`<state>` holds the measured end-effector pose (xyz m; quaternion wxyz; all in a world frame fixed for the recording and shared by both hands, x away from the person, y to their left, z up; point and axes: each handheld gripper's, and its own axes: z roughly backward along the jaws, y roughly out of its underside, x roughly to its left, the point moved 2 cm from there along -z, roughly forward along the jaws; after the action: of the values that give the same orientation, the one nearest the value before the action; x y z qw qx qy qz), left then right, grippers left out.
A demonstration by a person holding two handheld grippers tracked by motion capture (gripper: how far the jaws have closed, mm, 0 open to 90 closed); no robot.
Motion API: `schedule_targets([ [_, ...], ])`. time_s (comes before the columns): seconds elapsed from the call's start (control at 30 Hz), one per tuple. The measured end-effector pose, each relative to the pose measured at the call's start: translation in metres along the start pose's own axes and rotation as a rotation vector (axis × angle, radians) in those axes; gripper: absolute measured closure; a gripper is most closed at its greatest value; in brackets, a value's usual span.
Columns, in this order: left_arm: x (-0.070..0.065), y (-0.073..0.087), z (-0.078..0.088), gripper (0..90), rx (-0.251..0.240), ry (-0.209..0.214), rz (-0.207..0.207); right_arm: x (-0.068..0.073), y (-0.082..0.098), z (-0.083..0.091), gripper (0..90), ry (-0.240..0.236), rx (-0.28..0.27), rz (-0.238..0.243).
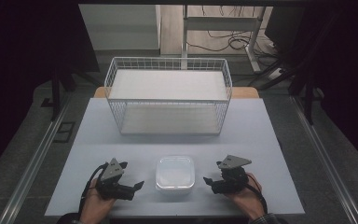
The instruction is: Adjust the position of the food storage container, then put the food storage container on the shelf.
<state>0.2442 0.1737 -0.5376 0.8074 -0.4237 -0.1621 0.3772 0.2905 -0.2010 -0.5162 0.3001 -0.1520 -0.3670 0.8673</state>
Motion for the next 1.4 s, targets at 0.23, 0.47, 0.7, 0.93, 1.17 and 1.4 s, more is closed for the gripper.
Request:
schedule_targets([
  [0.23,0.005,-0.001,0.004,3.8,-0.018,0.003,0.071,-0.001,0.0,-0.001,10.3,-0.013,-0.028,-0.029],
  [0.47,-0.001,-0.005,0.004,3.9,-0.027,0.032,0.047,0.0,-0.004,0.002,8.0,-0.025,-0.058,-0.032],
  [0.7,-0.005,-0.012,0.005,2.6,-0.045,0.075,0.062,0.001,-0.01,0.005,6.2,-0.032,-0.085,-0.042],
  [0.93,-0.013,-0.025,0.0,3.1,-0.064,0.129,0.05,0.007,-0.021,0.007,1.0,-0.029,-0.099,-0.042],
  [1.17,-0.019,-0.035,-0.008,4.4,-0.052,0.142,0.016,0.021,-0.033,0.006,0.0,-0.033,-0.114,-0.007],
  [1.4,-0.02,-0.044,-0.019,4.7,-0.069,0.199,0.035,0.031,-0.04,0.001,6.4,-0.08,-0.103,-0.001],
])
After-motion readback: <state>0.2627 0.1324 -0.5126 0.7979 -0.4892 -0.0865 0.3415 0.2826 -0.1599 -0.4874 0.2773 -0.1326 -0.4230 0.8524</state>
